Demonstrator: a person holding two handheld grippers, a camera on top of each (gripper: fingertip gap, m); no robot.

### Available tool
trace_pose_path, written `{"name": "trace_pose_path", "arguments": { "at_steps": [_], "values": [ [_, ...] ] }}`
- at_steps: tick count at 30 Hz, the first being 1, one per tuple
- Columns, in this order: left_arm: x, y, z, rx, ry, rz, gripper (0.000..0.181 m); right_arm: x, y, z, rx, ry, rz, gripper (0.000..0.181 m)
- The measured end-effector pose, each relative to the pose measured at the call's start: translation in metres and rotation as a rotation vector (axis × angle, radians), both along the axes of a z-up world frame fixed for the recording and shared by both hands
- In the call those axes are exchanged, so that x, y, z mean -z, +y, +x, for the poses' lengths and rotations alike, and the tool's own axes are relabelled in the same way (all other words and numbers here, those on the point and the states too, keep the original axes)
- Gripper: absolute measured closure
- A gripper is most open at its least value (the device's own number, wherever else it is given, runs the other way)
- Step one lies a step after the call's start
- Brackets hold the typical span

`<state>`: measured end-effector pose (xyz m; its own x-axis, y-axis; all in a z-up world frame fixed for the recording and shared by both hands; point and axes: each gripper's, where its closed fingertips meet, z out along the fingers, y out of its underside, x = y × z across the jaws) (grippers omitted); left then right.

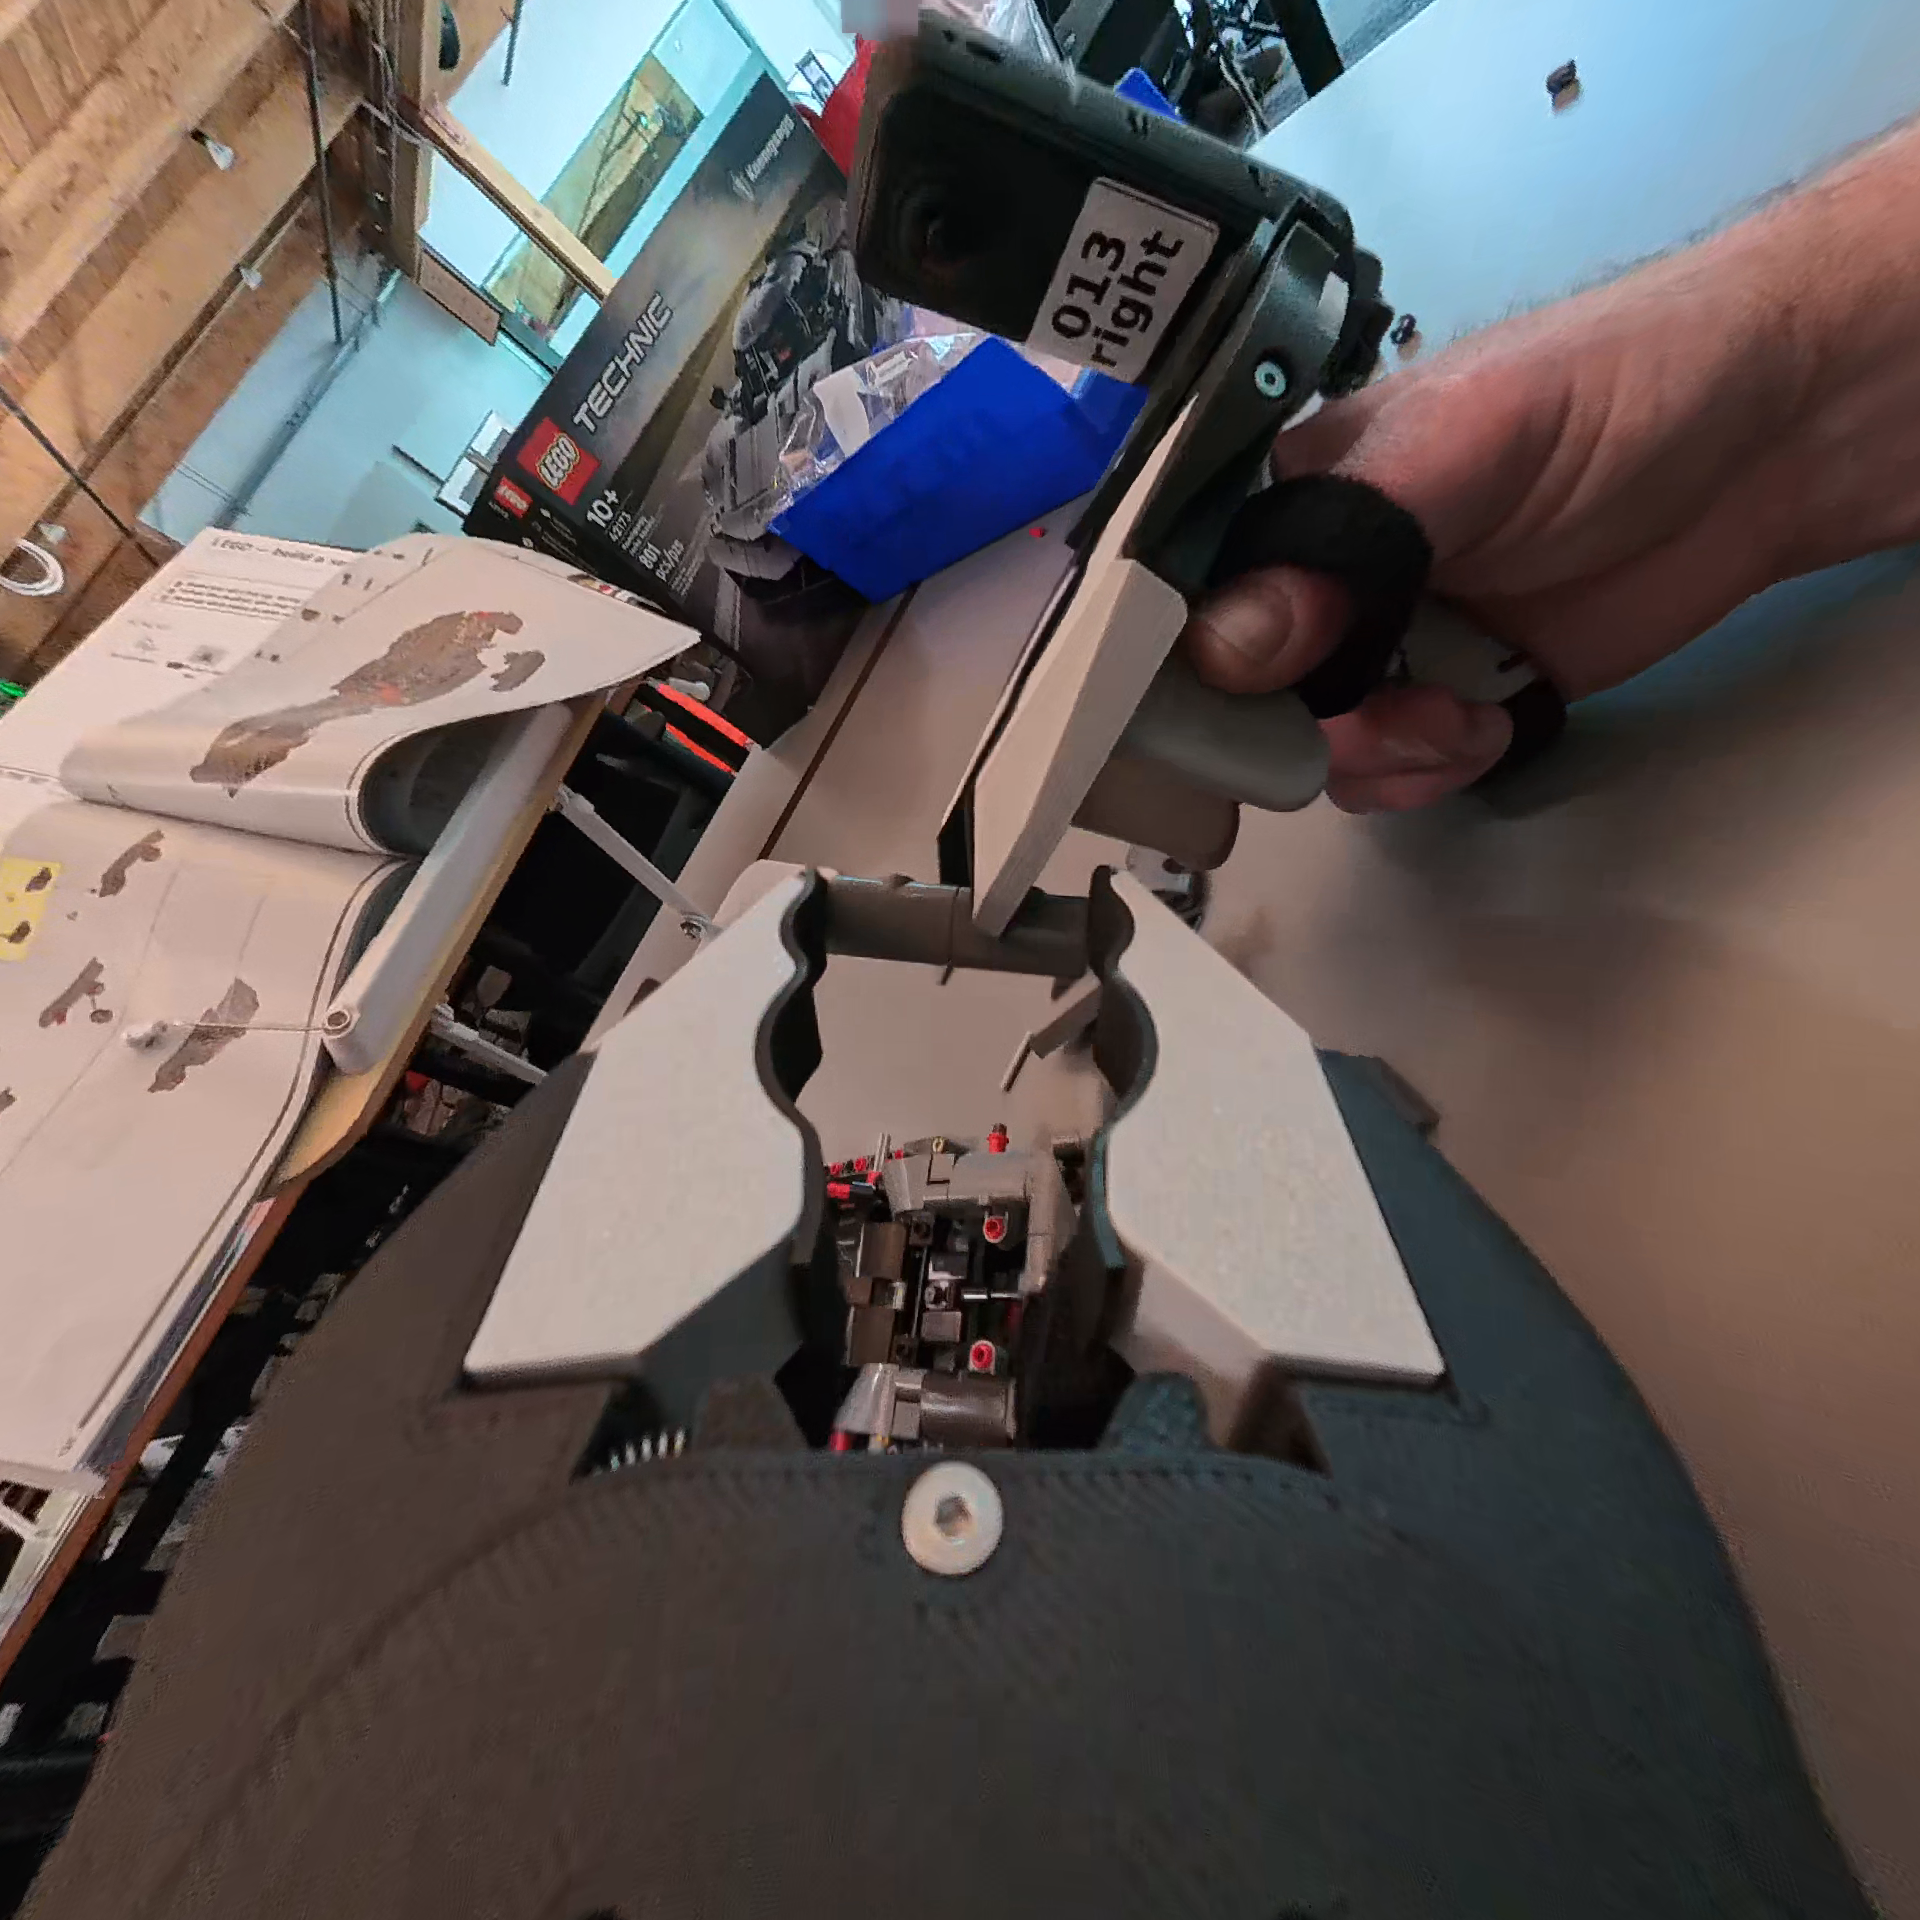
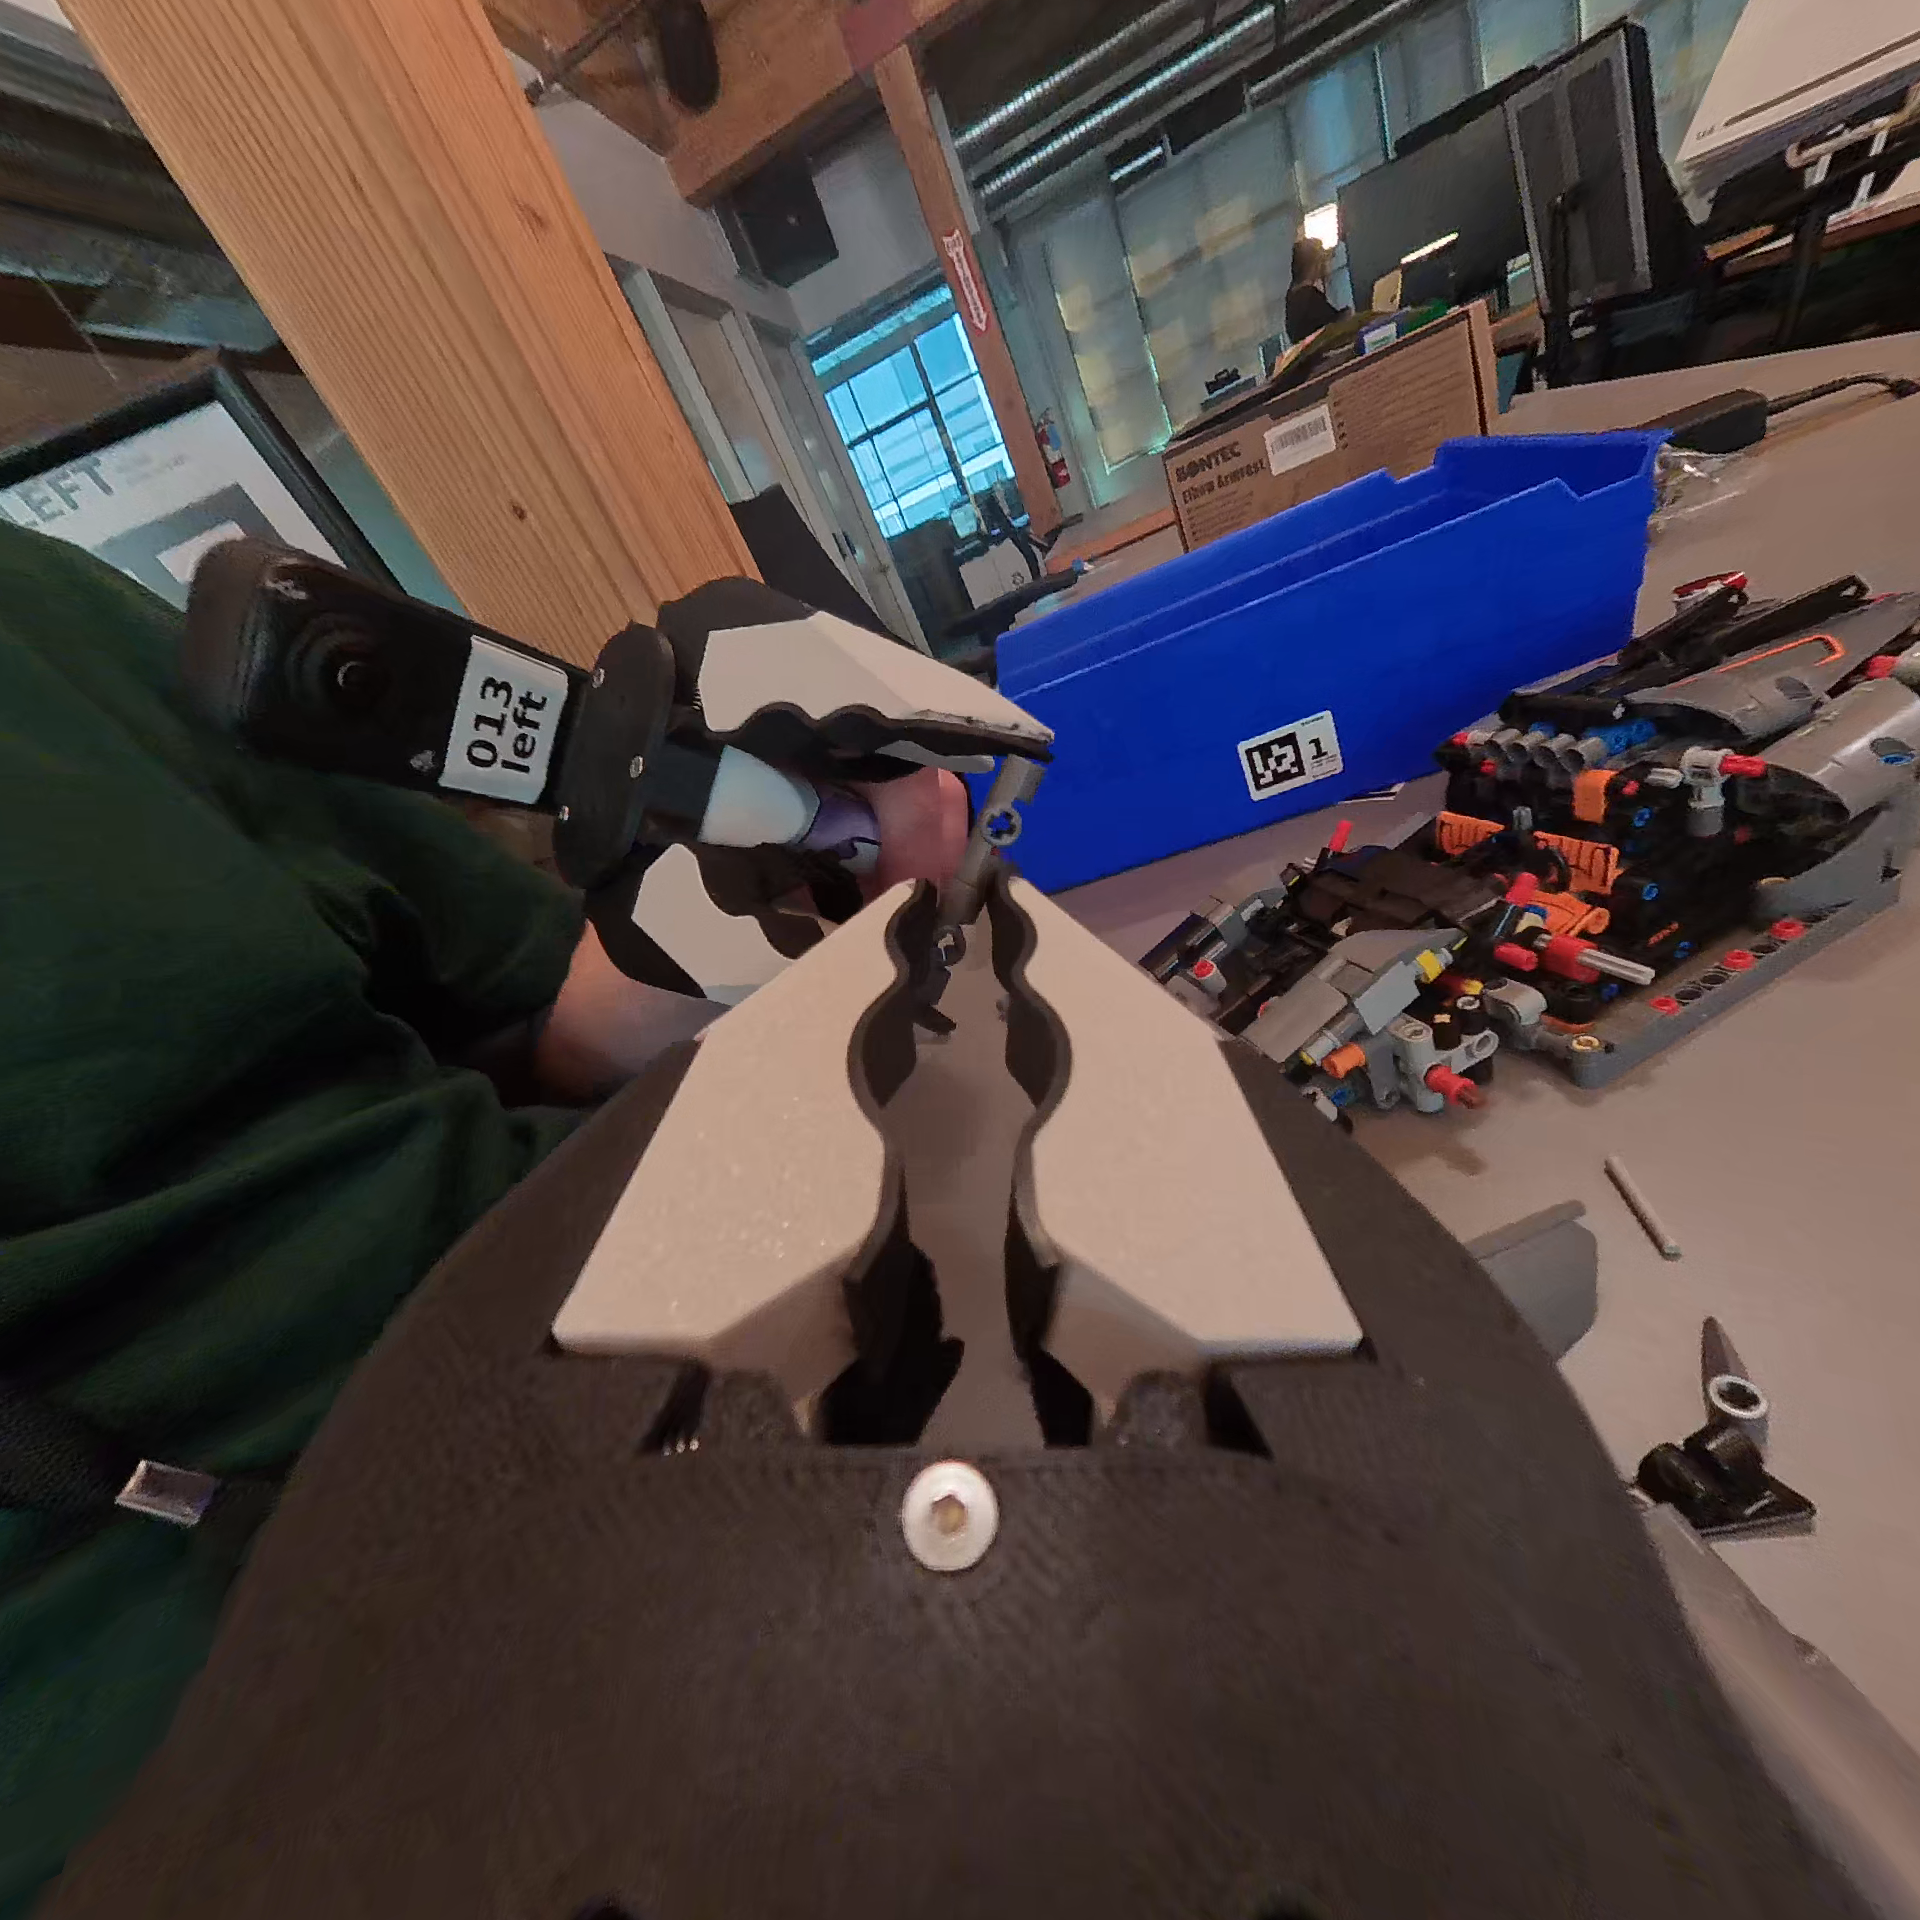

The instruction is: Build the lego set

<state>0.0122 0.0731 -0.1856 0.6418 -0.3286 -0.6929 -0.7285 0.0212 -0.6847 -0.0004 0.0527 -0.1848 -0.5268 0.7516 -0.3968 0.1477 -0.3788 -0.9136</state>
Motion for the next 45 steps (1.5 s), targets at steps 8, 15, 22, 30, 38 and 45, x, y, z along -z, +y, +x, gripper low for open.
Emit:
{"name": "trace_pose_path", "arguments": {
  "at_steps": [8,15,22,30,38,45],
  "values": [
    [-0.006,0.014,0.001,-0.011,0.044,0.044,0.130,-0.009,0.012,0.002,0.057,0.045,0.000,0.175],
    [-0.011,0.024,0.008,0.008,0.027,0.071,0.130,-0.007,0.019,0.003,0.083,0.040,0.005,0.176],
    [-0.011,0.029,0.003,-0.005,0.019,0.071,0.135,-0.008,0.027,0.004,0.117,0.047,0.005,0.176],
    [-0.011,0.026,-0.001,-0.025,-0.039,0.078,0.132,-0.007,0.029,0.004,0.121,0.049,-0.004,0.176],
    [-0.016,0.028,-0.017,-0.097,-0.175,0.014,0.084,-0.015,0.032,0.011,0.128,0.090,-0.022,0.176],
    [-0.021,0.030,-0.036,-0.200,-0.218,0.010,0.023,-0.018,0.037,0.017,0.140,0.113,-0.053,0.176]
  ]
}}
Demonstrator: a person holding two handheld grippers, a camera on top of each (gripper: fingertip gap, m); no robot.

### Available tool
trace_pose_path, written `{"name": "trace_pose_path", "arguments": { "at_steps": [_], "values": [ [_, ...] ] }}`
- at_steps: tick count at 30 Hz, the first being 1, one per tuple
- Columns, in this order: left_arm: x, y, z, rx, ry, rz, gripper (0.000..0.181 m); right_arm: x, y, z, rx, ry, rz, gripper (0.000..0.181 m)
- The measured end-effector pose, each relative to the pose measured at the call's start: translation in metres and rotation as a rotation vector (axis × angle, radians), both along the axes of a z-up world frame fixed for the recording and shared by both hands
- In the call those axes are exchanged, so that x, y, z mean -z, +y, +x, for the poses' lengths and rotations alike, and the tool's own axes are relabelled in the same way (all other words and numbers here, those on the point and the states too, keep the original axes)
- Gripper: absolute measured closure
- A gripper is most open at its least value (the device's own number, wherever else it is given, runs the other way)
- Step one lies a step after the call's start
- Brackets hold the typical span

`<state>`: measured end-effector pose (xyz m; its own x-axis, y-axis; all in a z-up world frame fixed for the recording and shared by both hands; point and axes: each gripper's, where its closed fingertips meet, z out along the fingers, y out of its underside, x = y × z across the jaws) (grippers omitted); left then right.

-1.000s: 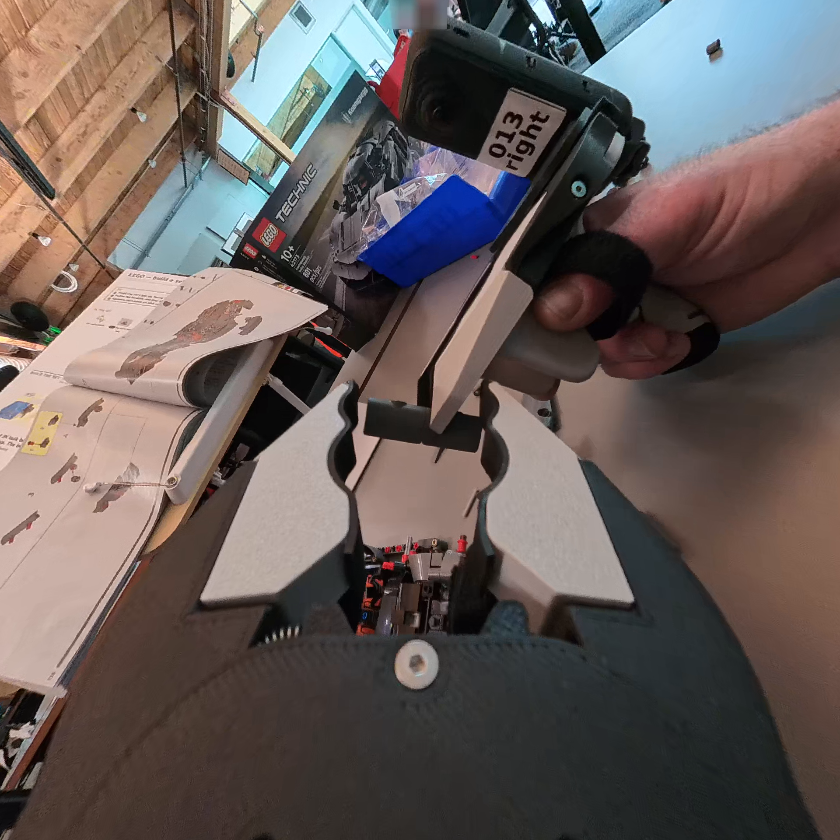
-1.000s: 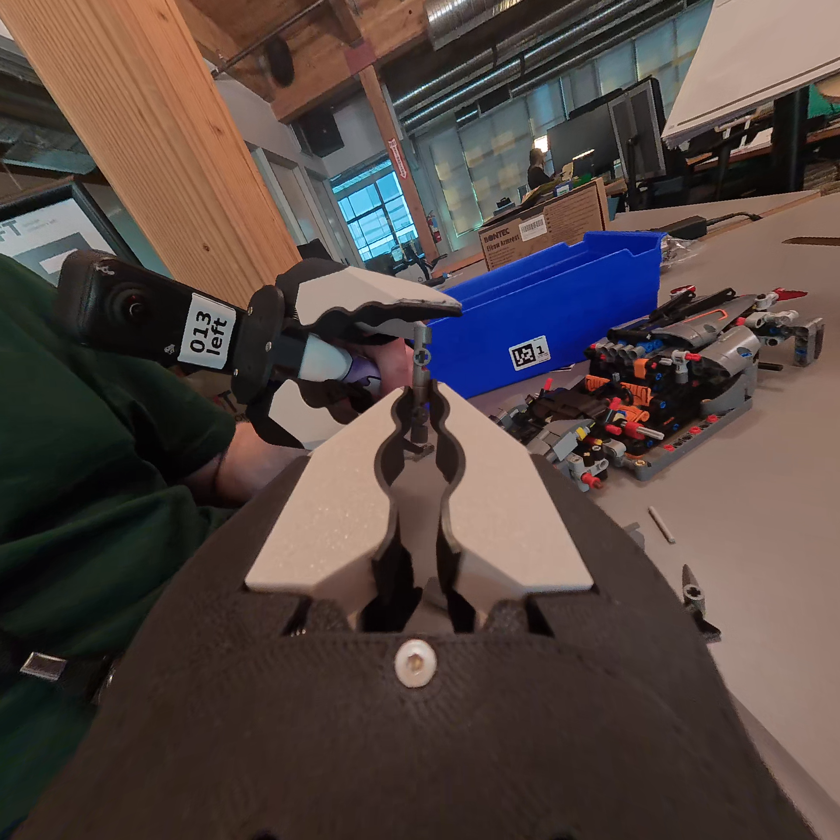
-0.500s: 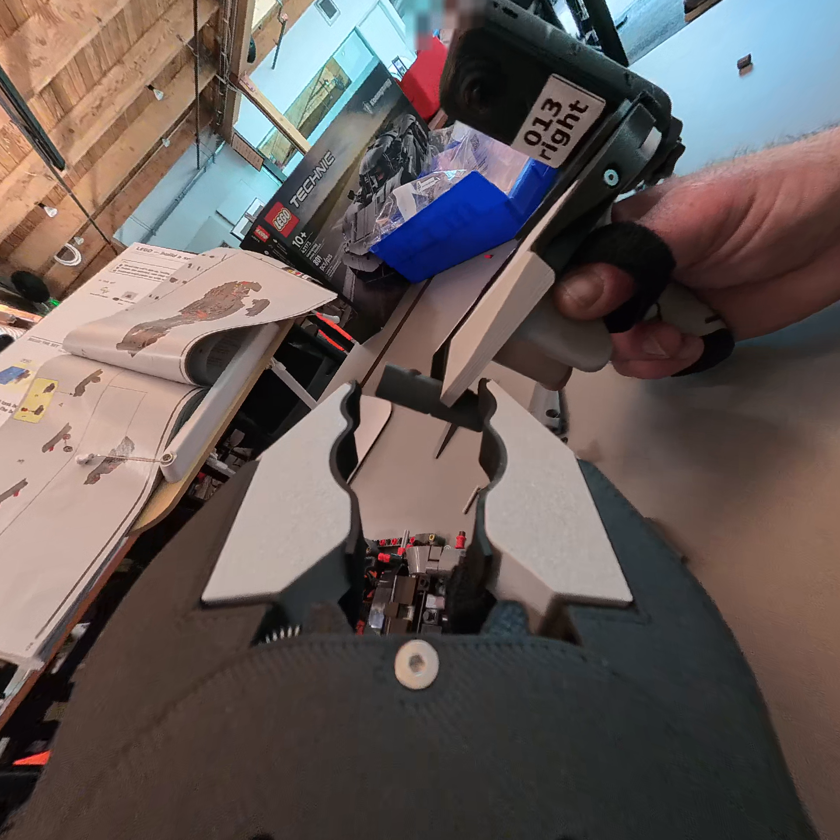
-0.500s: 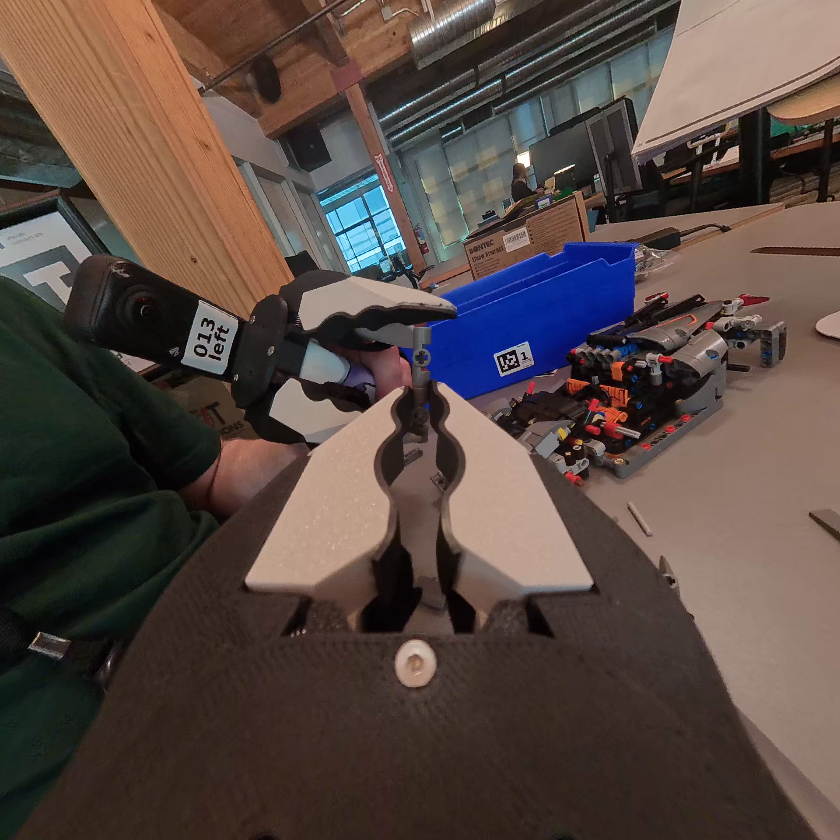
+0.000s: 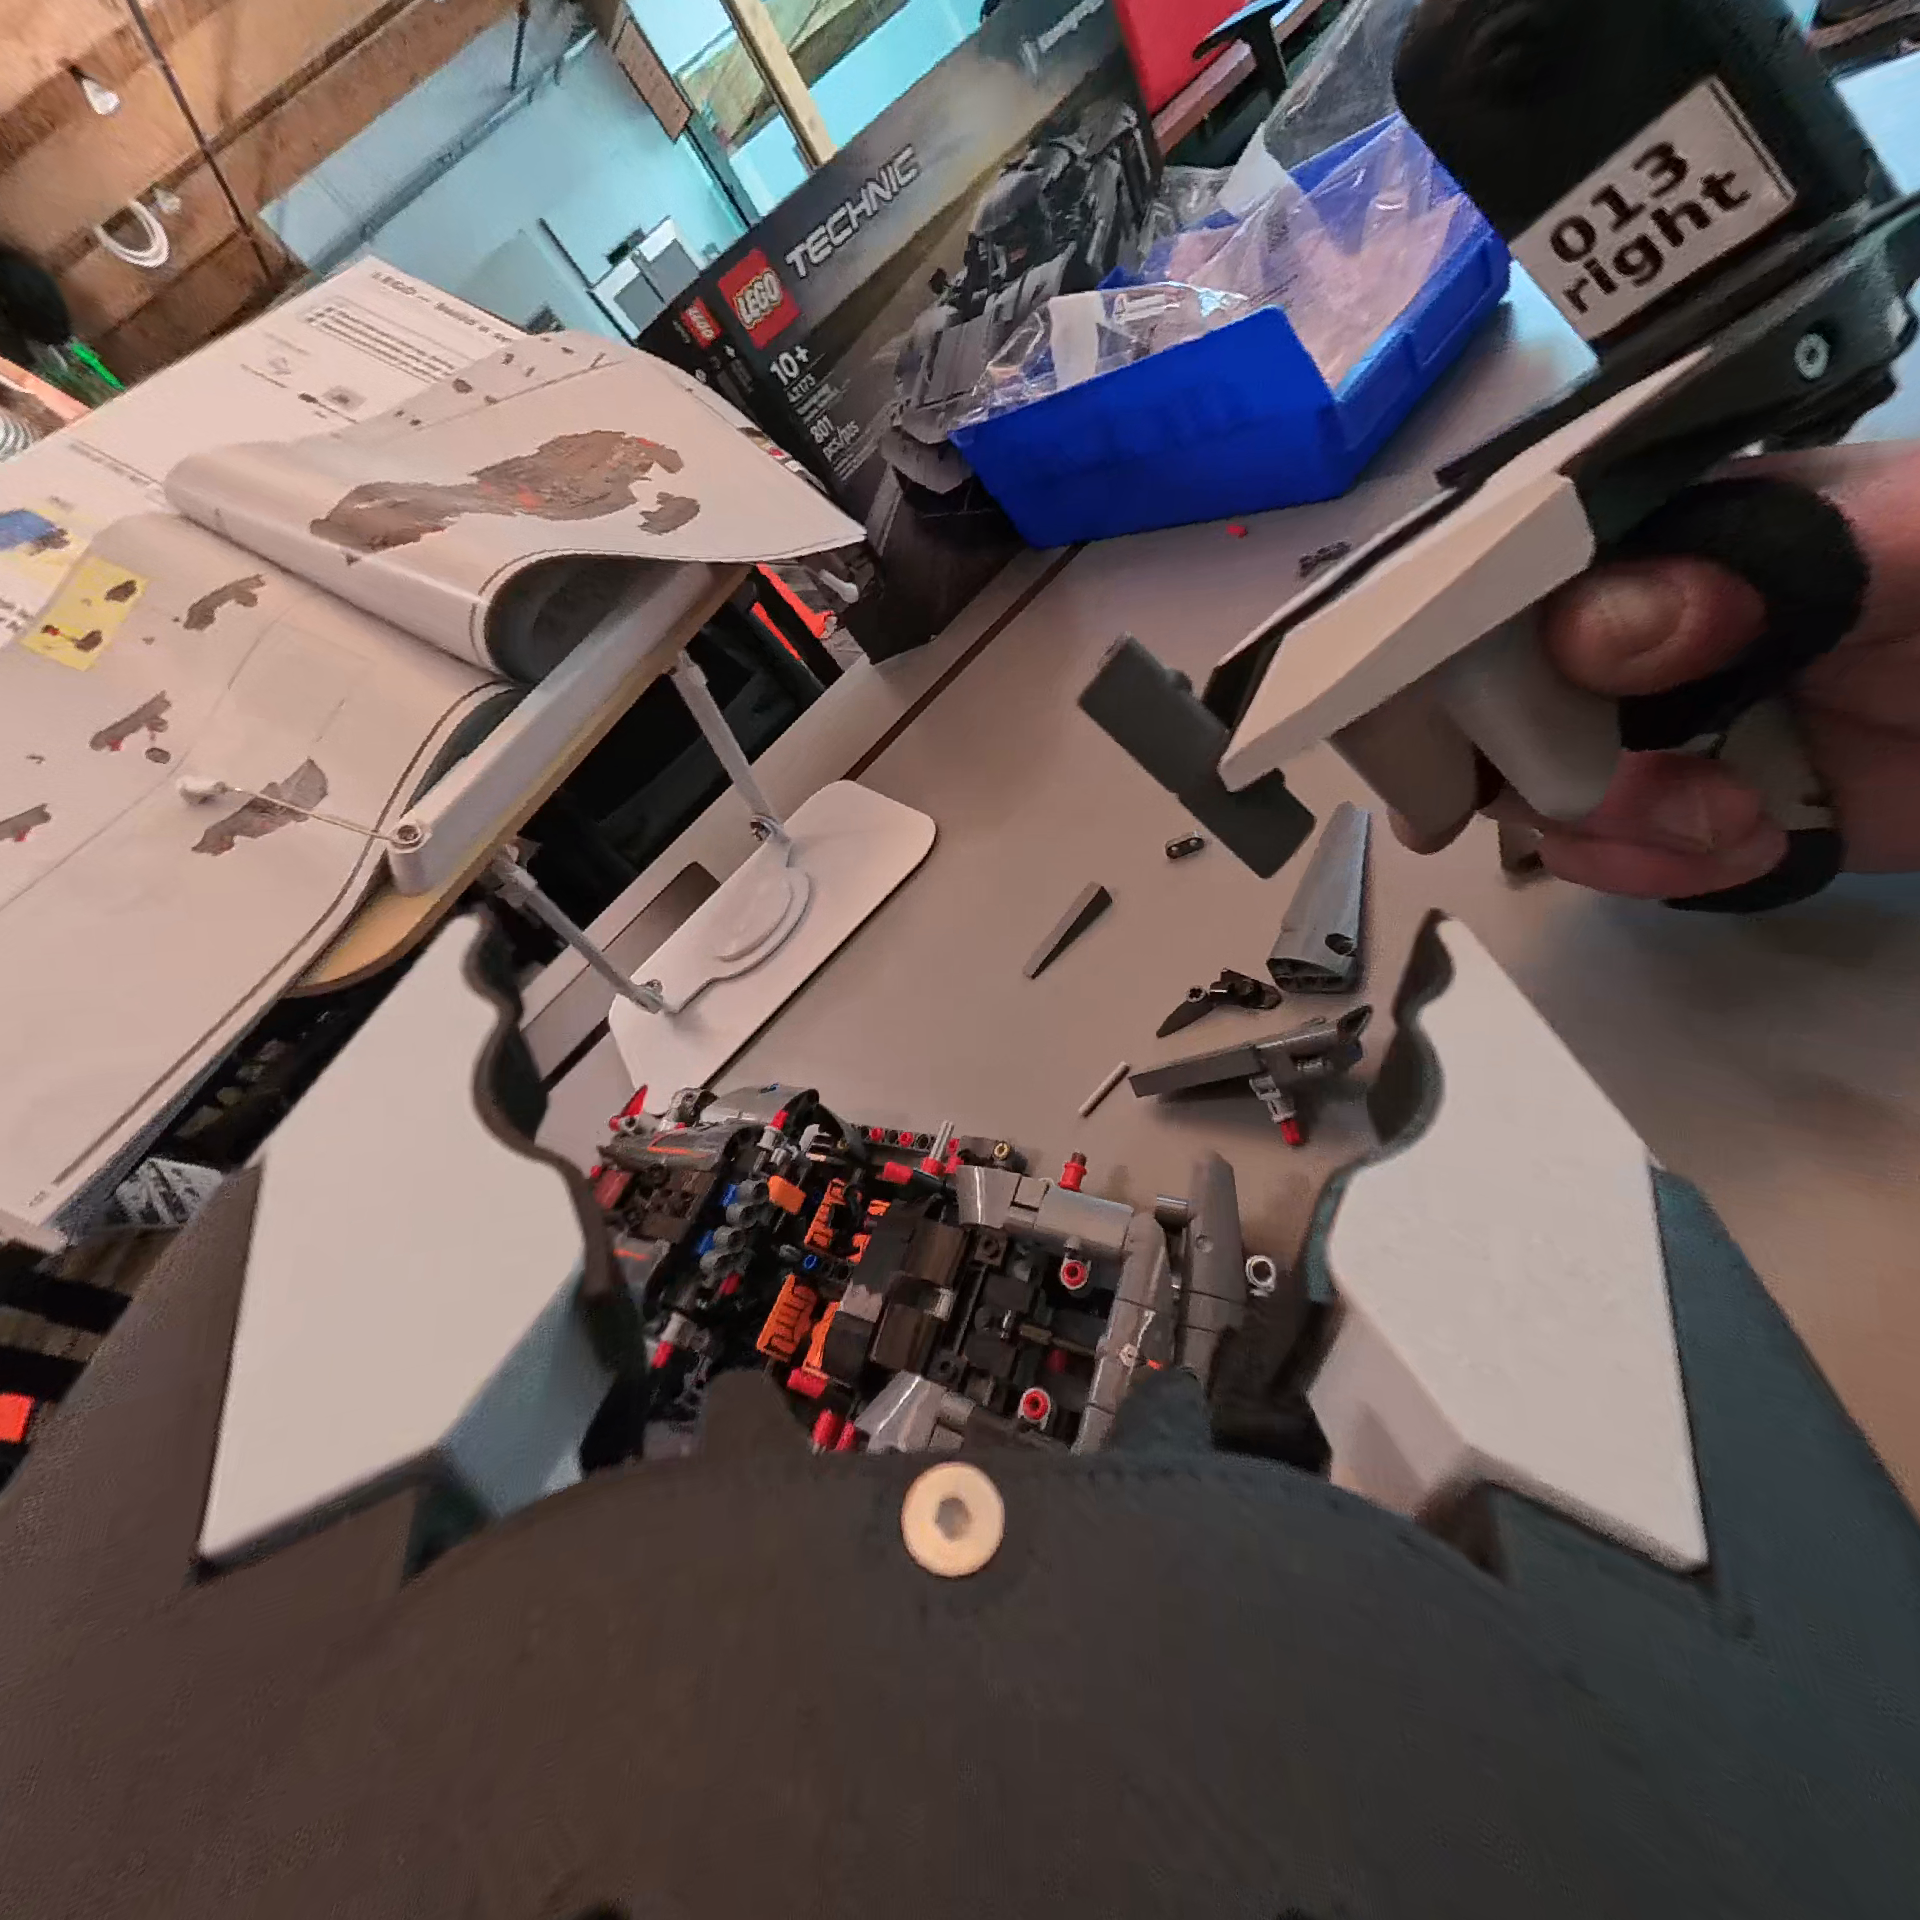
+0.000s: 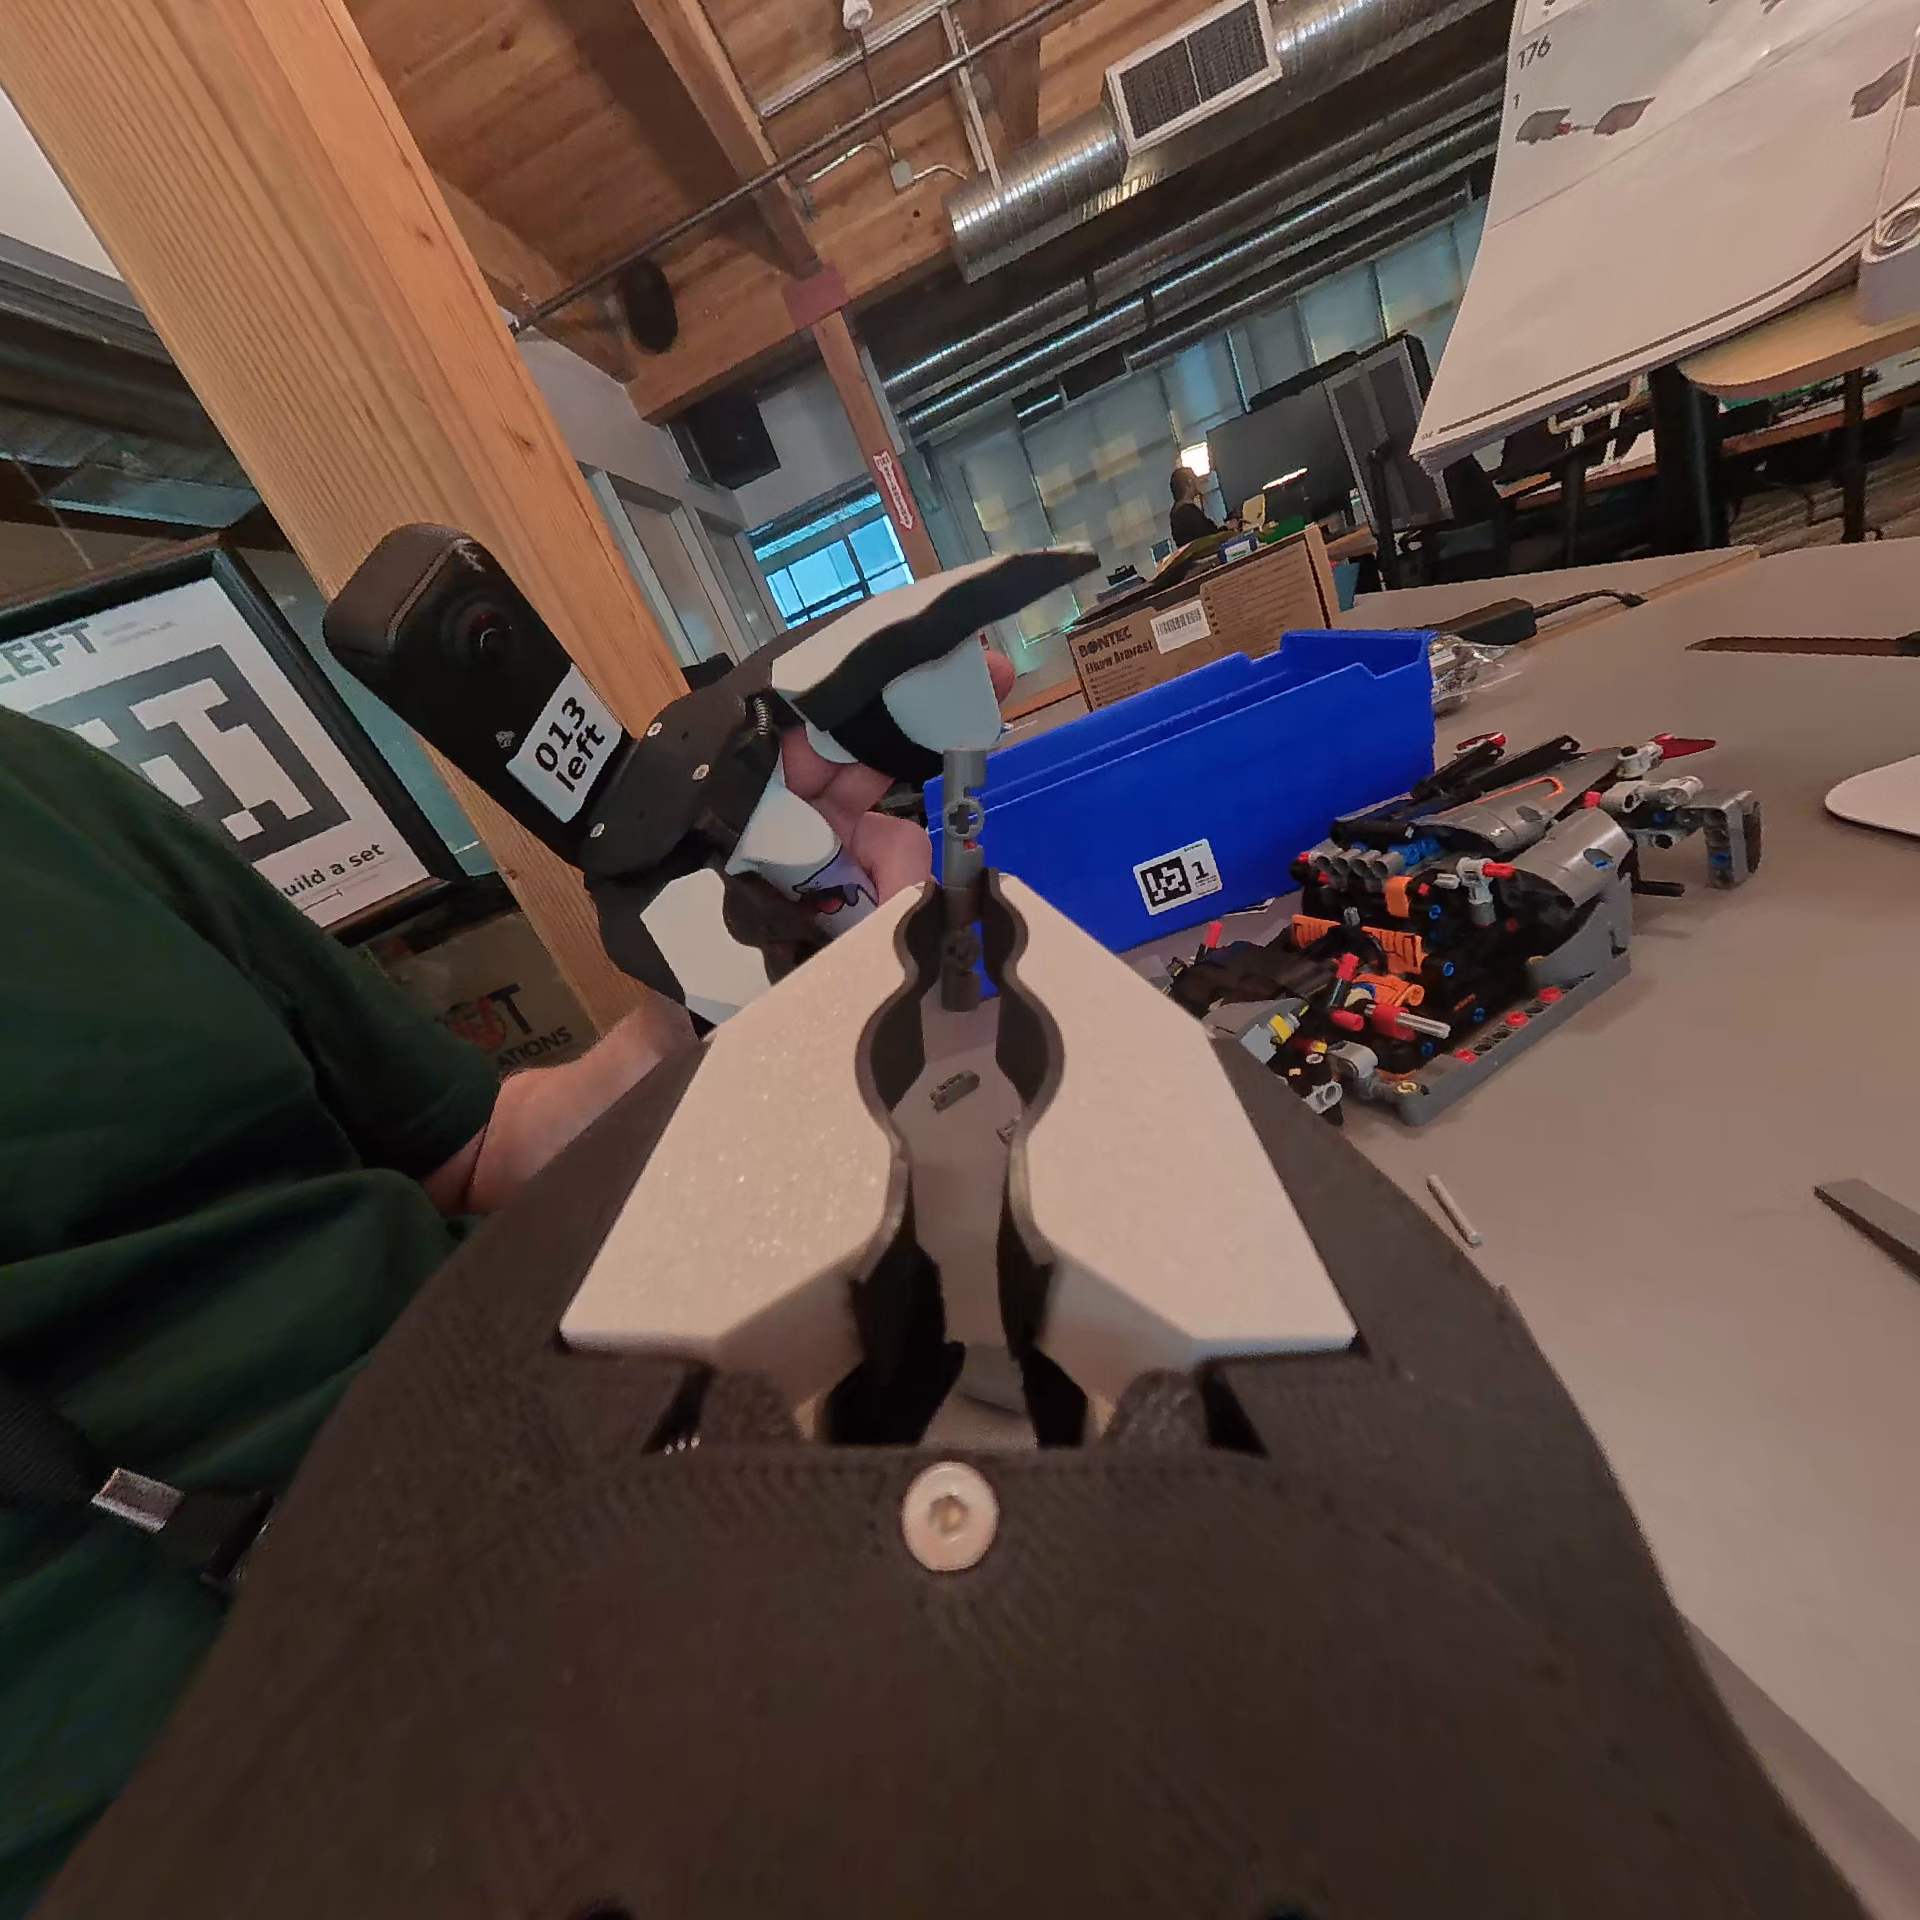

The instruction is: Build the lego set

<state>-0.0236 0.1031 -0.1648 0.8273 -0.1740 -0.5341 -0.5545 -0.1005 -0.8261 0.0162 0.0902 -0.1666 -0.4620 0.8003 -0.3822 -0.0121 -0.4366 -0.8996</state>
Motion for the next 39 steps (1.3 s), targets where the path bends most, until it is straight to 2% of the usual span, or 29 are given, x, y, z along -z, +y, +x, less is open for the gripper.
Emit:
{"name": "trace_pose_path", "arguments": {
  "at_steps": [4,7,8,11,13,16,19,21,29,33,36,39],
  "values": [
    [-0.014,-0.008,-0.009,-0.017,-0.038,0.027,0.023,0.002,-0.005,-0.001,-0.018,-0.004,0.006,0.176],
    [-0.027,-0.023,-0.017,-0.019,-0.060,0.062,0.066,0.002,-0.006,-0.002,-0.024,-0.005,0.004,0.176],
    [-0.033,-0.030,-0.022,-0.037,-0.046,0.091,0.089,0.002,-0.006,-0.002,-0.025,-0.005,0.004,0.176],
    [-0.032,-0.043,-0.033,-0.045,-0.048,0.077,0.126,0.002,-0.007,-0.002,-0.024,-0.004,0.003,0.176],
    [-0.029,-0.051,-0.037,-0.037,-0.056,0.070,0.141,0.001,-0.006,-0.001,-0.029,0.001,-0.014,0.176],
    [-0.014,-0.059,-0.036,-0.019,-0.072,0.019,0.148,-0.003,-0.003,0.001,-0.028,0.022,-0.049,0.176],
    [-0.008,-0.067,-0.023,0.062,-0.211,-0.010,0.161,-0.007,-0.004,0.002,-0.026,0.036,-0.036,0.176],
    [-0.004,-0.067,-0.016,0.118,-0.314,-0.041,0.161,-0.006,-0.006,0.001,-0.031,0.033,-0.026,0.176],
    [-0.007,-0.048,0.013,0.267,-0.472,-0.107,0.154,-0.008,-0.016,0.003,-0.086,0.045,-0.010,0.176],
    [-0.011,-0.043,0.033,0.416,-0.590,-0.141,0.156,-0.004,-0.030,0.001,-0.143,0.015,0.037,0.176],
    [-0.010,-0.042,0.039,0.470,-0.654,-0.165,0.160,0.000,-0.042,0.000,-0.186,-0.002,0.073,0.176],
    [-0.011,-0.044,0.043,0.497,-0.630,-0.131,0.167,0.000,-0.046,-0.001,-0.203,-0.007,0.079,0.176]
  ]
}}
